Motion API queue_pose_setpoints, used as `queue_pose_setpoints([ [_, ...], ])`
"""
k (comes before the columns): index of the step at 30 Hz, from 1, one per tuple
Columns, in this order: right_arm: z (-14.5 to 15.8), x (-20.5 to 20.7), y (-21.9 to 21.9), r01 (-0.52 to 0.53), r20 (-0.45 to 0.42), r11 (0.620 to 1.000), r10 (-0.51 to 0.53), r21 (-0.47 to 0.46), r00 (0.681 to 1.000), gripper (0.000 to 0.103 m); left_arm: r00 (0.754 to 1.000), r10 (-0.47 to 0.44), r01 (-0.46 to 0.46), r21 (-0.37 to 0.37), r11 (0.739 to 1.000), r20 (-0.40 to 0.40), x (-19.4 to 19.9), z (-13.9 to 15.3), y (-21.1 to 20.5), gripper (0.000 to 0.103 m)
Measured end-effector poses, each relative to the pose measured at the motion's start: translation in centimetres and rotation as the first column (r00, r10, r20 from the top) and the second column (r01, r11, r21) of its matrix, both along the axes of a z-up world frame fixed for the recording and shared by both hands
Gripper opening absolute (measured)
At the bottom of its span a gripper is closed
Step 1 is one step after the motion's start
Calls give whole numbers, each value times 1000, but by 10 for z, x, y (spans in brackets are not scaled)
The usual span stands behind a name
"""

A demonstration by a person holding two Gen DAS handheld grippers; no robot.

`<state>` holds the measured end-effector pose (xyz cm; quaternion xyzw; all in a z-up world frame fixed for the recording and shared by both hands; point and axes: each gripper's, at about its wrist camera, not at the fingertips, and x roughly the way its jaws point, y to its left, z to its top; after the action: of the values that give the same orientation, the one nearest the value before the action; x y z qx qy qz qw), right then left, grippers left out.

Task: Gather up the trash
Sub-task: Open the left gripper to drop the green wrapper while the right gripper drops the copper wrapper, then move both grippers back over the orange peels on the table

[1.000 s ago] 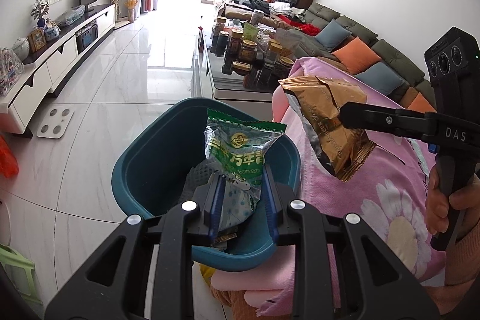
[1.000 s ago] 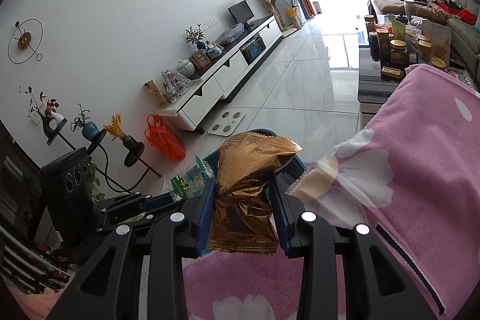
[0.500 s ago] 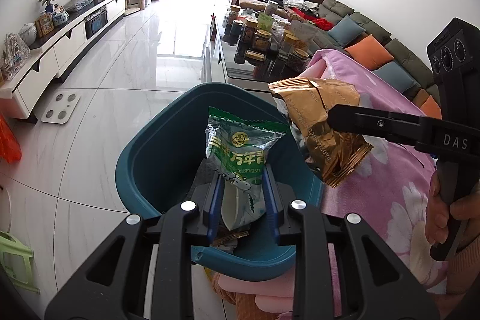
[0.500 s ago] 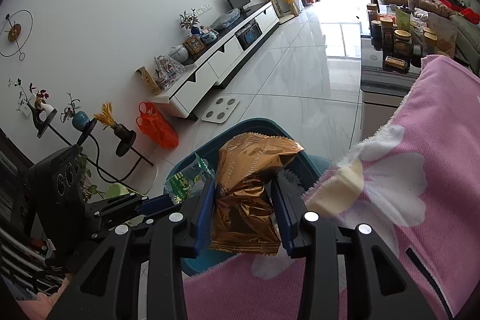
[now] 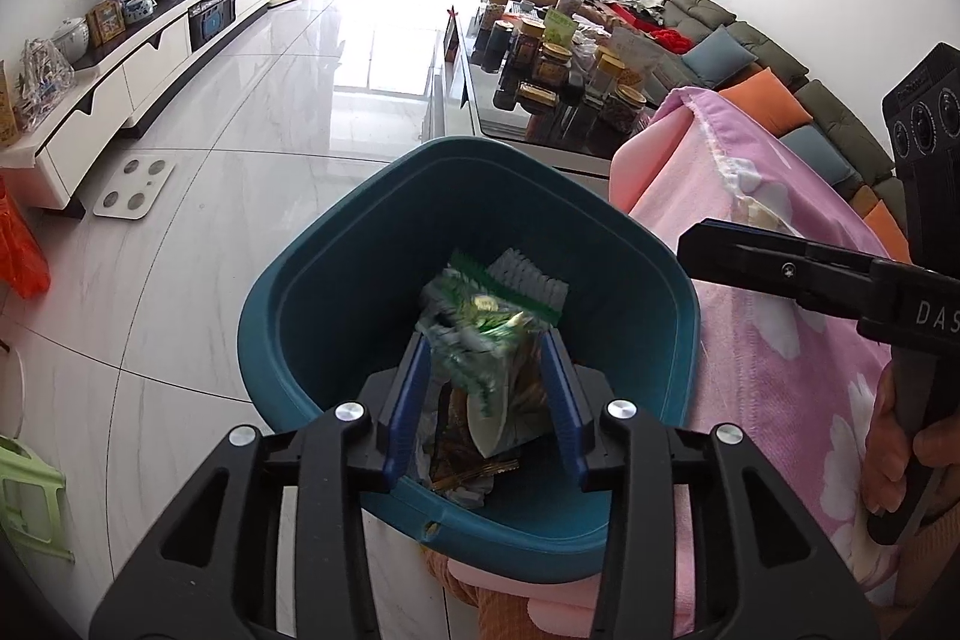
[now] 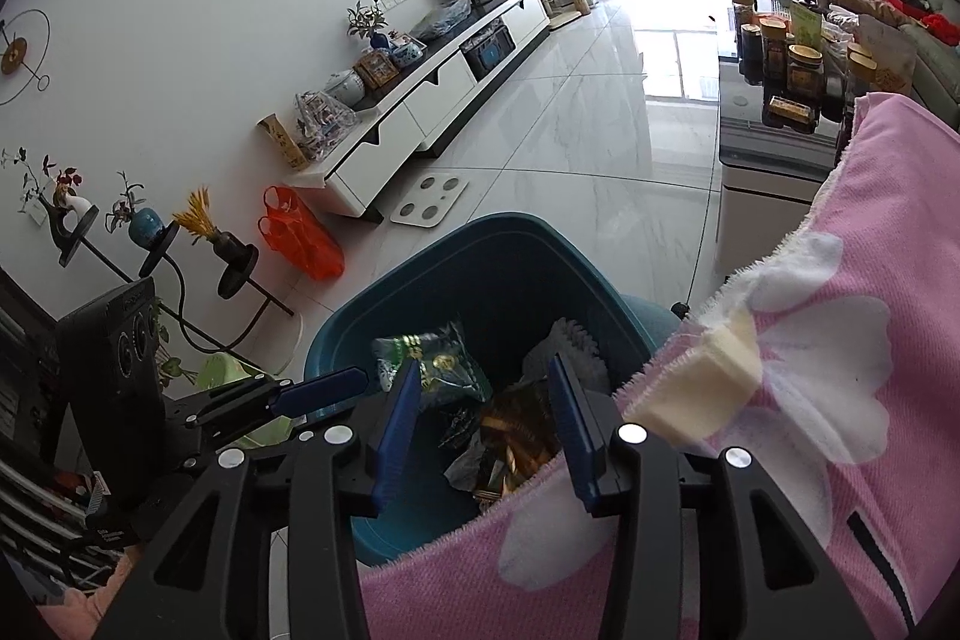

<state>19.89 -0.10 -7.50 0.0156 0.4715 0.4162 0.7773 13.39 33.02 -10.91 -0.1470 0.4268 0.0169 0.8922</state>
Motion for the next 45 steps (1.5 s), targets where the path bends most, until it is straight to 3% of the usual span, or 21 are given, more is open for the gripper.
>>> queue_pose_setpoints([
  [6, 2, 2, -12, 8, -4, 1000, -8, 17, 1000, 43, 1000, 8, -8, 5, 1000, 5, 2, -2, -4, 42],
  [13, 10, -6, -33, 14, 18, 999, -14, 45, 1000, 43, 997, -19, 17, 35, 999, 70, -13, 17, -19, 53],
  [18, 27, -21, -59, 14, 73, 998, -19, 68, 997, 47, 983, -100, 92, 62, 994, 151, -28, 43, -49, 58],
  [23, 45, -33, -104, 59, 129, 994, -71, 90, 989, 48, 950, -224, 212, 77, 974, 219, -38, 66, -94, 62],
  [29, 58, -41, -171, 155, 156, 980, -175, 128, 972, 48, 893, -379, 376, 61, 925, 243, -41, 75, -166, 62],
  [36, 56, -58, -246, 284, 168, 952, -301, 117, 939, 48, 809, -540, 544, 52, 837, 234, -46, 74, -249, 62],
  [45, 42, -81, -343, 478, 150, 872, -489, 106, 859, 48, 712, -672, 676, 62, 735, 205, -52, 65, -329, 62],
])
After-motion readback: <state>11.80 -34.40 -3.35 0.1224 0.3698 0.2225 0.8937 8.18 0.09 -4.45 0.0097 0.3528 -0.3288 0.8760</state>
